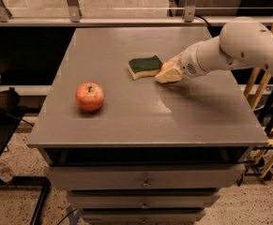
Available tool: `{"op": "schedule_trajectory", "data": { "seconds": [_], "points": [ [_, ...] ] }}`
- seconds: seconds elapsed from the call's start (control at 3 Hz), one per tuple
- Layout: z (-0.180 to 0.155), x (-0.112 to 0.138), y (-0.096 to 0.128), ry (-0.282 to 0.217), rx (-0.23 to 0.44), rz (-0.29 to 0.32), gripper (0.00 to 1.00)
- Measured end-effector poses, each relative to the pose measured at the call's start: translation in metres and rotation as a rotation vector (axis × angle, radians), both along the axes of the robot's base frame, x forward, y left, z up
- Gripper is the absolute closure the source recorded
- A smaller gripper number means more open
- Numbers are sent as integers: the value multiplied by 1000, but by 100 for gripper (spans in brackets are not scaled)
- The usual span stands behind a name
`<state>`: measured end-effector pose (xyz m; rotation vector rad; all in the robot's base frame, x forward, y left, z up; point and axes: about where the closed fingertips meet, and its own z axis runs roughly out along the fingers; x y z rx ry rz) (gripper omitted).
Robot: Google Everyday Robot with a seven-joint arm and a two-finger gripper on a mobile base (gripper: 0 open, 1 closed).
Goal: Move orange near sponge
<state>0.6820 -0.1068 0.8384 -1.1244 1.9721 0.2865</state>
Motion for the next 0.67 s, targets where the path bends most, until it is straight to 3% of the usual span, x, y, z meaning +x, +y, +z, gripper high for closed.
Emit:
{"op": "schedule_trajectory", "data": {
  "seconds": [0.33,0.67],
  "points": [
    [-1,0,2,1,0,3,0],
    [9,-2,1,-15,2,11,0]
  ]
}}
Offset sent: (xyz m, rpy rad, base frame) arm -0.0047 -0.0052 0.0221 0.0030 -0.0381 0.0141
